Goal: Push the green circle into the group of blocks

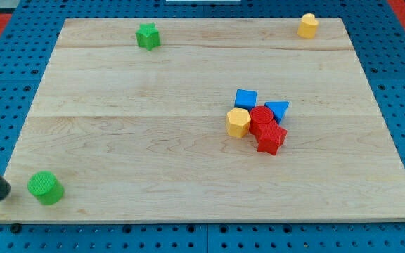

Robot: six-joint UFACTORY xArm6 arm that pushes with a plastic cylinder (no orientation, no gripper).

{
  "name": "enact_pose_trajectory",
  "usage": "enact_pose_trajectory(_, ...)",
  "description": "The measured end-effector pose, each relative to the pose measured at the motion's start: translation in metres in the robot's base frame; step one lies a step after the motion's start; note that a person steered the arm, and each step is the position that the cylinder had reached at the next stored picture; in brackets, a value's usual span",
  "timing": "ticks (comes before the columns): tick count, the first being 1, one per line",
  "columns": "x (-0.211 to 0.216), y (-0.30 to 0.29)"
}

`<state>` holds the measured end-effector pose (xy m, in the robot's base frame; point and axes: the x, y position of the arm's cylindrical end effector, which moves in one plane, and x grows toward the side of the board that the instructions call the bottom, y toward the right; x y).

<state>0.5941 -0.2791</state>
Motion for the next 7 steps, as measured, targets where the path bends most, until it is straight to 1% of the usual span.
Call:
enact_pose_trajectory(2,-0.036,0.096)
enact_pose_trajectory(4,-0.04,0.194)
enact_pose_trajectory(5,-0.027,0.238)
enact_pose_trajectory(6,-0.003,0.263)
enact_pose_trajectory(7,0.004,0.297)
